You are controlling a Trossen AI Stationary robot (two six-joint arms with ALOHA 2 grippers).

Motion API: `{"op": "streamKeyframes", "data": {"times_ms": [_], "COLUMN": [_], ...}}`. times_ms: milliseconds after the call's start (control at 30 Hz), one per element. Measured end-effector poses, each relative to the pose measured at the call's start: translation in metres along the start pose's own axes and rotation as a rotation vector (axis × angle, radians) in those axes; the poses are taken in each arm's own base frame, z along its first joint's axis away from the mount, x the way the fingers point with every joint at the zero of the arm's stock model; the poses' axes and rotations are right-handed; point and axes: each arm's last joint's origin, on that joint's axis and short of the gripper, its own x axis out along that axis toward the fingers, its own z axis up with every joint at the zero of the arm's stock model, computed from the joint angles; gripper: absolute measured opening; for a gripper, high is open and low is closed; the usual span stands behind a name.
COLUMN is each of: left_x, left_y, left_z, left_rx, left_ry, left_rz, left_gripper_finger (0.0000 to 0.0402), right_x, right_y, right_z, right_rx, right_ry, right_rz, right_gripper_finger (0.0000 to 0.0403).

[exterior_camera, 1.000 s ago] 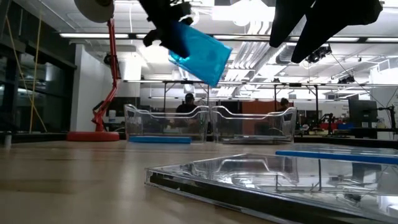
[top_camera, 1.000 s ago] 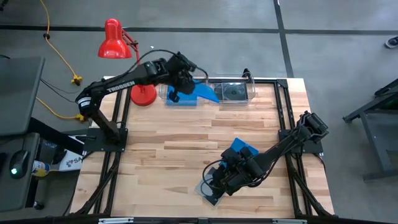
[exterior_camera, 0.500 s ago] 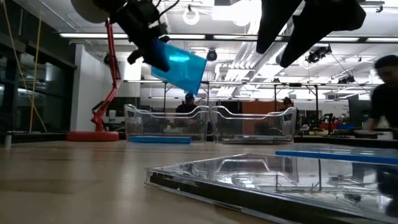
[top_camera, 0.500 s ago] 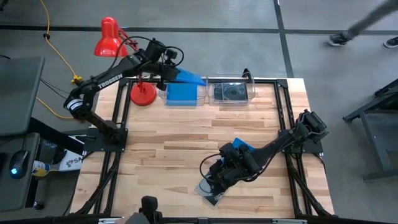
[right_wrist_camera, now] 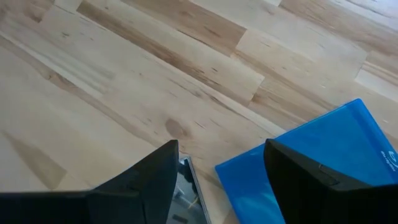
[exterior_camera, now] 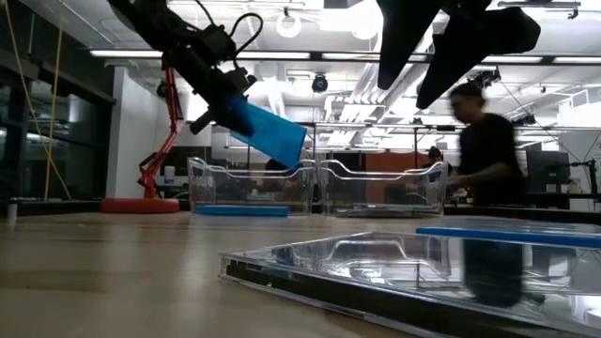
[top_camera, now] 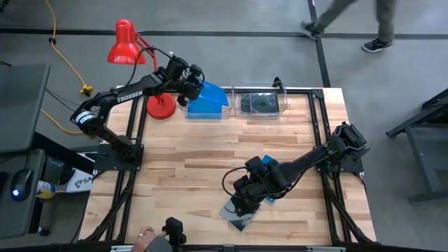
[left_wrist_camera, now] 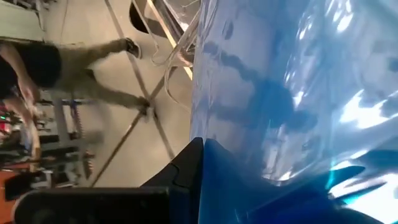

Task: Pick & place jewel cases by type
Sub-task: Put the left blue cd case into the left transparent bin

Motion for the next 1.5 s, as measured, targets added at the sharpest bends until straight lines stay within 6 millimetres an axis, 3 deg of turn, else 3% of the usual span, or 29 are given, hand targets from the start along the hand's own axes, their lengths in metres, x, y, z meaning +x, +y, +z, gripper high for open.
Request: {"op": "streamKeyframes", "data": {"times_ms": [400,667,833,1200,1500], "left_x": [0.013,0.019,0.025,0.028,0.028], "left_y": [-0.022,-0.024,-0.022,-0.027,-0.028], "left_z": [-0.005,-0.008,-0.012,-0.013,-0.012], "left_rx": [0.221,0.376,0.378,0.373,0.372], "left_ry": [0.028,0.091,0.178,0.193,0.164], "left_rz": [0.044,0.06,0.084,0.034,0.032], "left_gripper_finger": [0.0067,0.0067,0.0067,0.0071,0.0128], "right_x": [0.0,0.0,0.0,0.0,0.0], "right_y": [0.002,0.002,0.004,0.004,0.004], "right_z": [0.0,0.0,0.0,0.0,0.0], "right_rx": [0.009,0.012,0.017,0.021,0.02], "right_ry": [-0.003,-0.004,-0.006,-0.006,-0.006], "right_rz": [0.018,0.023,0.033,0.039,0.039], "right_gripper_finger": [0.022,0.022,0.022,0.022,0.022]}}
